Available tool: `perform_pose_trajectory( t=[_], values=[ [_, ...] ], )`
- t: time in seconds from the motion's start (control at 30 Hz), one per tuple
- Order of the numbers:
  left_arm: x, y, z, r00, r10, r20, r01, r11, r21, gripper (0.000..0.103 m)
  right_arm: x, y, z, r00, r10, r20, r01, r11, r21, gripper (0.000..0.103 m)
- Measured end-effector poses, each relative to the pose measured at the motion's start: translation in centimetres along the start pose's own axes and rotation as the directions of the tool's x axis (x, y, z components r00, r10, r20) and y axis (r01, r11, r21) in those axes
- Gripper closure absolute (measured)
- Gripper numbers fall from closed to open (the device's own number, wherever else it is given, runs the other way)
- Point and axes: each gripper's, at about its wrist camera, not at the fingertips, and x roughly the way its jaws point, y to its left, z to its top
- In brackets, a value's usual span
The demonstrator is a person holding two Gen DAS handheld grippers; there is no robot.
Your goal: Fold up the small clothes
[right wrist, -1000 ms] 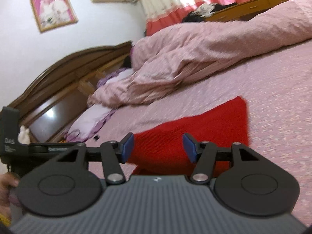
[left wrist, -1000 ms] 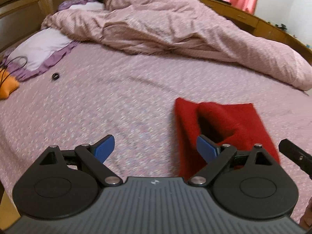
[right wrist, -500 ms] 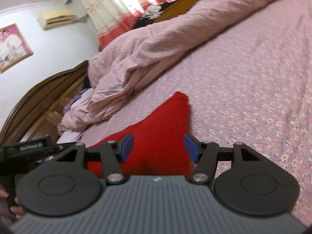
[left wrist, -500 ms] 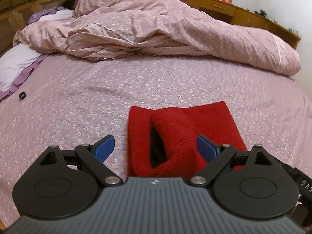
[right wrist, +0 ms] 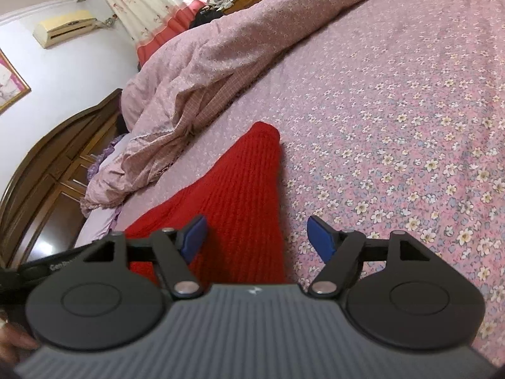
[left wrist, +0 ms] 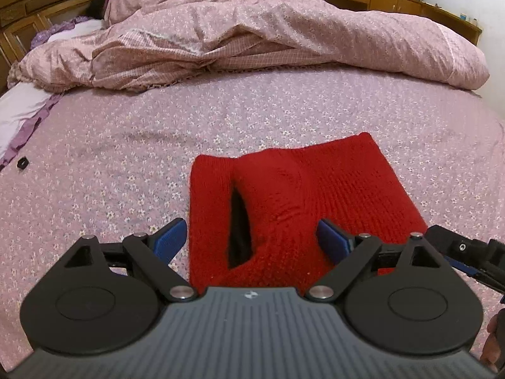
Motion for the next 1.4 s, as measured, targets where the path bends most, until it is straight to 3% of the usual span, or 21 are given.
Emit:
perform_pose_trajectory(
  t=[0.27,0.57,0.7,0.97,1.03,1.1,1.33,1.4],
  values=[
    [0.1,-1.1,0.0,1.0,0.013,0.027,-0.014,0.998,0.064,0.012,0.4,-0.2,0.3,1.0,0.012,-0.014,-0.012,1.0,0.0,0.03],
    [0.6,-1.3,0.1,1.0,-0.004,0.019,0.002,0.998,0.07,0.033,0.7,-0.6,0.5,0.999,0.025,-0.024,-0.025,1.0,0.003,0.03],
    [0.8,-1.3,0.0,0.999,-0.041,0.012,0.041,0.998,0.054,0.051,0.8,-0.8,0.6,0.999,0.036,-0.029,-0.036,0.999,0.007,0.03],
    [0.8,-0.7,0.0,0.997,-0.07,0.015,0.07,0.997,0.01,0.055,2.0,-1.2,2.1,0.998,0.049,-0.03,-0.049,0.999,0.003,0.03],
    [0.7,-0.6,-0.1,0.996,-0.086,0.022,0.086,0.996,0.002,0.068,2.5,-1.4,2.6,0.999,0.045,-0.028,-0.045,0.999,0.006,0.03],
    [0.5,-0.7,-0.1,0.995,-0.098,0.035,0.098,0.995,0.0,0.073,2.9,-1.7,2.8,0.998,0.05,-0.03,-0.05,0.999,0.013,0.029],
    [-1.5,-0.1,0.0,0.985,-0.117,0.126,0.122,0.992,-0.027,0.078,5.6,-4.2,2.9,0.973,0.205,-0.101,-0.184,0.965,0.185,0.03],
    [-2.6,0.8,0.2,0.979,-0.125,0.161,0.133,0.99,-0.045,0.078,5.6,-3.2,2.9,0.961,0.254,-0.112,-0.234,0.959,0.161,0.03]
  ],
)
